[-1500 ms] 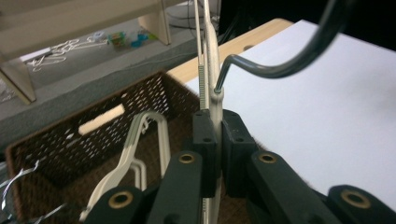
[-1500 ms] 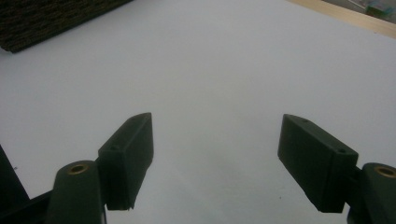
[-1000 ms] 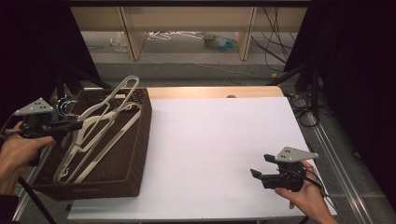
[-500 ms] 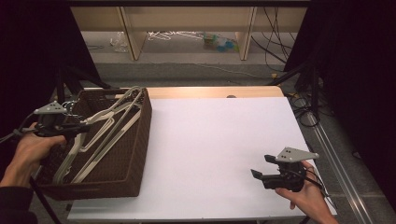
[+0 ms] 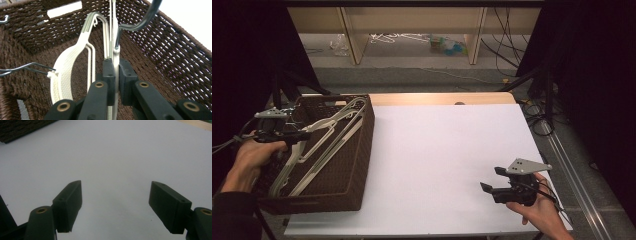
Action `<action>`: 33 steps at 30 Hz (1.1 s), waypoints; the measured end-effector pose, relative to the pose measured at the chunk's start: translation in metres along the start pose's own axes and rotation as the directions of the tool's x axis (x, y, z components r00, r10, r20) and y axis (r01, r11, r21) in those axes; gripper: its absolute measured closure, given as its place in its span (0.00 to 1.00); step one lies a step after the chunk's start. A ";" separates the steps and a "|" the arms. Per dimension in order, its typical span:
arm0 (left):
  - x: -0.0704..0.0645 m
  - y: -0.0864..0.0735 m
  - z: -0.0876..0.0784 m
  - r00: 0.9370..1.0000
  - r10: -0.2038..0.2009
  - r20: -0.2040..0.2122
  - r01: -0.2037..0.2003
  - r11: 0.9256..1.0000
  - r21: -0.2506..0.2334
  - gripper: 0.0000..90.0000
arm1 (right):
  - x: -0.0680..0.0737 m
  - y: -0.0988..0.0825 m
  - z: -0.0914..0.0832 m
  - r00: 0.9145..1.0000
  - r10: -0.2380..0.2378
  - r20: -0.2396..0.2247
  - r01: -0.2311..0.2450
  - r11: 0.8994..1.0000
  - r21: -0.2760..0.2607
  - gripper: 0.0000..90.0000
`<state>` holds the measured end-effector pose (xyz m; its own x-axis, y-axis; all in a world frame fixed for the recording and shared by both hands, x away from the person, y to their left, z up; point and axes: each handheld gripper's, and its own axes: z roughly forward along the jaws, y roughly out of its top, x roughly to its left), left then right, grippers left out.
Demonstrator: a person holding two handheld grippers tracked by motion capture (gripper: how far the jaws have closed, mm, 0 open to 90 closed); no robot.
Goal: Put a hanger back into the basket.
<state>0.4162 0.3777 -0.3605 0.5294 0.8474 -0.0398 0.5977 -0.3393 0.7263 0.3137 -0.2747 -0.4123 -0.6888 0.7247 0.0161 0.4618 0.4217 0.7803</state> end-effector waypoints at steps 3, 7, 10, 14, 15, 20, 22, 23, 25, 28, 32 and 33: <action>0.006 0.000 0.002 0.999 -0.001 -0.044 0.001 1.000 -0.012 0.92 | 0.000 0.000 0.001 1.000 -0.007 -0.006 0.007 1.000 0.001 0.31; 0.011 -0.003 0.012 0.993 -0.051 -0.103 0.044 0.997 -0.070 0.87 | 0.000 0.000 0.001 1.000 -0.008 -0.009 0.008 1.000 0.004 0.31; 0.013 -0.004 0.011 0.994 -0.017 -0.109 0.012 0.999 -0.048 0.87 | 0.000 0.000 0.001 1.000 0.008 -0.007 -0.008 1.000 0.009 0.31; 0.010 -0.001 0.007 0.999 0.001 -0.032 -0.003 0.999 -0.050 0.92 | -0.001 -0.001 0.002 1.000 0.003 -0.005 -0.003 1.000 0.009 0.31; 0.007 0.001 0.004 0.999 0.018 -0.029 -0.019 1.000 -0.015 0.92 | -0.002 -0.001 0.002 1.000 -0.002 -0.005 0.002 1.000 0.005 0.31; -0.002 0.012 -0.004 0.999 0.049 0.007 -0.049 0.999 -0.022 0.95 | -0.002 -0.001 0.002 1.000 -0.003 -0.003 0.003 1.000 0.005 0.31; -0.003 0.018 -0.009 0.997 0.073 0.003 -0.073 0.997 -0.007 0.95 | -0.001 -0.001 0.001 1.000 0.009 -0.004 -0.009 1.000 0.008 0.31; -0.003 0.020 -0.011 0.997 0.074 0.003 -0.074 0.997 -0.006 0.95 | -0.002 -0.001 0.001 1.000 0.005 -0.003 -0.005 1.000 0.008 0.31; -0.005 0.025 -0.015 0.998 0.059 0.007 -0.059 0.998 -0.009 0.95 | -0.002 -0.001 0.000 1.000 0.012 -0.001 -0.012 1.000 0.011 0.31; -0.009 0.024 -0.014 0.999 0.018 0.028 -0.018 1.000 -0.004 0.95 | -0.003 -0.001 0.000 1.000 0.003 -0.002 -0.003 1.000 0.007 0.31; -0.006 0.015 -0.005 0.999 -0.010 0.034 0.009 0.999 0.031 0.95 | -0.003 -0.001 0.000 1.000 0.012 0.003 -0.012 1.000 0.008 0.31; -0.006 0.011 -0.003 0.999 -0.038 0.035 0.038 0.999 0.026 0.95 | -0.003 -0.002 -0.001 1.000 0.010 0.002 -0.010 1.000 0.007 0.31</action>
<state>0.4177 0.3696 -0.3499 0.5270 0.8449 -0.0919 0.6325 -0.3176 0.7064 0.3149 -0.2781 -0.4132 -0.6829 0.7301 0.0228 0.4726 0.4178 0.7760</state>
